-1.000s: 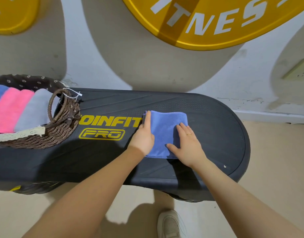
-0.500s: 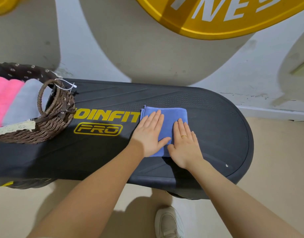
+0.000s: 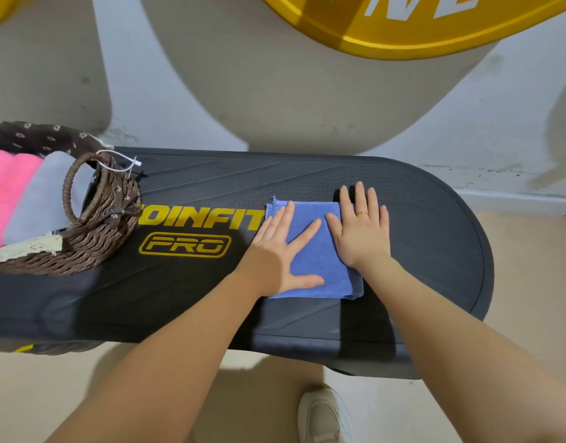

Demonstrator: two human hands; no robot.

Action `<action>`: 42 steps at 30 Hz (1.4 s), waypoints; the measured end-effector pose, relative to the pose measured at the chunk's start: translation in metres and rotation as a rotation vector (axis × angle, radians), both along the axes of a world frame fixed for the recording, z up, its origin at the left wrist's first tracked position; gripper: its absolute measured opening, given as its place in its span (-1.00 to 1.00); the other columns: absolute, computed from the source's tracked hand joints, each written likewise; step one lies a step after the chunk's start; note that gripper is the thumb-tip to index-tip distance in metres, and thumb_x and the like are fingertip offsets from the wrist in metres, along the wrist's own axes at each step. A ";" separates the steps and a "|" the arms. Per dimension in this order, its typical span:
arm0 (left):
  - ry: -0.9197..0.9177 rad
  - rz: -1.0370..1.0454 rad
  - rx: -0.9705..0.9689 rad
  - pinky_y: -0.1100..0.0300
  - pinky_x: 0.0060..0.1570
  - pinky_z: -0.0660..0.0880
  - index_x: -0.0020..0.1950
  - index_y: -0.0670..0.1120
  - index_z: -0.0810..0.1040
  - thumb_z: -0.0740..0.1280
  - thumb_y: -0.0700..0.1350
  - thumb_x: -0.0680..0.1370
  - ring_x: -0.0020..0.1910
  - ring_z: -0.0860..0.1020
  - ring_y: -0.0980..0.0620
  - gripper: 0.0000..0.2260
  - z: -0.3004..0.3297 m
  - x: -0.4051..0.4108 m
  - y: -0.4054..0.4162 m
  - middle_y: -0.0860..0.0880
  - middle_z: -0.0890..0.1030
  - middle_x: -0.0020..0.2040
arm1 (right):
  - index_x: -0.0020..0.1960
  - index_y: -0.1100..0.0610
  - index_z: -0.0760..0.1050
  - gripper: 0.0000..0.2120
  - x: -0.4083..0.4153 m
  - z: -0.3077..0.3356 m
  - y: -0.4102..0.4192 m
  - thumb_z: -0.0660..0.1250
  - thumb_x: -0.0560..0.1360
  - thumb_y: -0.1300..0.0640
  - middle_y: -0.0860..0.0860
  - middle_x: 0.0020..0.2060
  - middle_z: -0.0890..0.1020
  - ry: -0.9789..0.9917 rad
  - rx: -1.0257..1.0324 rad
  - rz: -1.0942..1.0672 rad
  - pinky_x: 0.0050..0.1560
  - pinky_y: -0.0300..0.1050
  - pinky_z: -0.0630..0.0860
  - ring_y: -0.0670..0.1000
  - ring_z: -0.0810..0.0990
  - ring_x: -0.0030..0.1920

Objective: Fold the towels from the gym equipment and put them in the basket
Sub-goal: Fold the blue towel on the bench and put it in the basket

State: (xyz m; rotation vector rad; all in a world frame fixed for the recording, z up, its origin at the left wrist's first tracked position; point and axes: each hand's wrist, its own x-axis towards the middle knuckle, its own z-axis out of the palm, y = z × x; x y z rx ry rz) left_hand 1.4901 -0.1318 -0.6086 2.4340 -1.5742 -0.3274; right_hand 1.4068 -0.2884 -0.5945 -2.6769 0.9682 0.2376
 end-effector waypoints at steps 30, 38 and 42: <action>1.333 0.529 -0.263 0.09 0.37 0.32 0.27 -0.13 0.47 0.13 0.01 0.62 0.30 0.47 0.00 -0.67 0.048 0.013 0.010 -0.07 0.54 0.26 | 0.22 0.19 0.33 -0.63 -0.020 0.069 0.097 0.34 0.46 0.15 0.10 0.20 0.36 -0.308 0.394 -0.140 -0.09 -0.12 0.36 0.13 0.48 0.07; 0.956 0.733 -0.486 0.12 0.13 0.44 0.29 -0.12 0.24 0.31 -0.16 0.54 0.16 0.49 0.00 -0.62 0.037 0.003 0.011 -0.01 0.43 0.18 | 0.43 0.26 0.17 -0.44 -0.013 0.061 0.115 0.22 0.52 0.05 0.21 0.38 0.24 -0.047 0.309 0.291 0.24 -0.02 0.30 0.23 0.28 0.31; 0.566 0.541 -0.462 0.12 0.15 0.36 0.03 -0.09 0.33 0.25 -0.30 0.53 0.07 0.37 0.04 -0.83 0.037 0.002 0.019 -0.07 0.36 0.14 | 0.25 0.29 0.39 -0.70 -0.011 0.063 0.096 0.10 0.55 0.24 0.17 0.12 0.46 -0.100 0.321 0.344 0.01 -0.08 0.34 0.20 0.42 0.12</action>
